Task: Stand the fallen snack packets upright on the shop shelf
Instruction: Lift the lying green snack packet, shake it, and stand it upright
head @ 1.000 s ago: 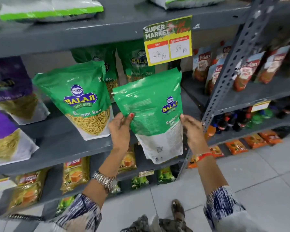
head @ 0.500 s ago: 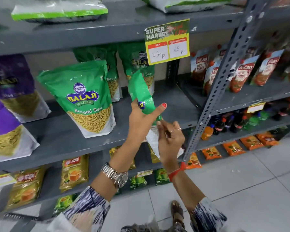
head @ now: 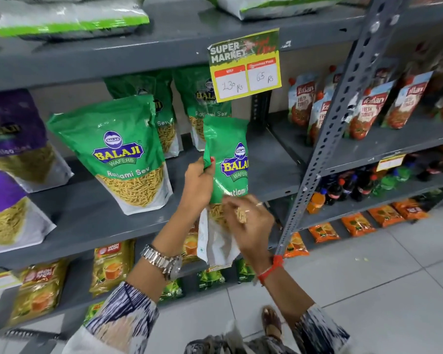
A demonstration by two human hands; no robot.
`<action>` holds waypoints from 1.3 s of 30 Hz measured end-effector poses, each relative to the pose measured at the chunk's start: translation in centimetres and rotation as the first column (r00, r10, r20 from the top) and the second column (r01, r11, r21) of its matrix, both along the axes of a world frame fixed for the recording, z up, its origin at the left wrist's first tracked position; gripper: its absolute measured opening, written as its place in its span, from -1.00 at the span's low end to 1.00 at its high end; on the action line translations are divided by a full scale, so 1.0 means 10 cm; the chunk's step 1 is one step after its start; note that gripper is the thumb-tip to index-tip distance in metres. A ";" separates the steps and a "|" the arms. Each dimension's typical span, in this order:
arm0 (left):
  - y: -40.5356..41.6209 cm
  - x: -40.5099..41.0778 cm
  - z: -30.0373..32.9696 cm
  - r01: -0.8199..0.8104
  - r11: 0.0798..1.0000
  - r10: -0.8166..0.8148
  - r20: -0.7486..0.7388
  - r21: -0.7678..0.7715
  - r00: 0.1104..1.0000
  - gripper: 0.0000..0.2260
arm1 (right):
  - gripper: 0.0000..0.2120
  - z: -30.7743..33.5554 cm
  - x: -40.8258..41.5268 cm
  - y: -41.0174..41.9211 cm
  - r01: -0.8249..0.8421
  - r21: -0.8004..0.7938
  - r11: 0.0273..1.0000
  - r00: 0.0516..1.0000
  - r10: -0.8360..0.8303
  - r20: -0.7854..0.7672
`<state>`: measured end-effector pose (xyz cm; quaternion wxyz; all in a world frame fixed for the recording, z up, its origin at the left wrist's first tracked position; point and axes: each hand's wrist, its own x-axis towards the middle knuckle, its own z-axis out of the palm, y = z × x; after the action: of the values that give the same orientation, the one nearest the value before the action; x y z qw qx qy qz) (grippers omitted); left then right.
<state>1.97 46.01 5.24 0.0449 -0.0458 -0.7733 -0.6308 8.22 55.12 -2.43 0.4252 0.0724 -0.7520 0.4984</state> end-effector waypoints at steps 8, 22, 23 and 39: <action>-0.14 -0.17 0.15 0.009 0.894 -0.167 0.314 0.448 0.935 -0.85 | -0.20 -0.04 -0.55 0.75 -0.222 -0.740 0.634 0.758 0.590 0.278; -0.13 -0.42 0.04 -0.009 0.879 -0.149 0.292 0.478 0.945 -0.79 | -0.73 -0.20 -0.79 0.88 -0.130 -0.731 0.670 0.789 0.516 0.333; -0.15 -0.43 0.04 -0.028 0.879 -0.133 0.301 0.476 0.944 -0.77 | -0.72 -0.16 -0.84 0.93 -0.092 -0.733 0.674 0.820 0.469 0.329; -0.09 -0.68 0.01 -0.056 0.838 -0.122 0.288 0.542 0.950 -0.82 | -0.51 -0.32 -0.92 0.78 -0.254 -0.818 0.516 0.640 0.724 0.257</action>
<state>-4.80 45.11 5.31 -0.0772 0.0552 -0.5586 -0.8240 -0.94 62.93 -5.68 0.0005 -0.0318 -0.5257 0.8501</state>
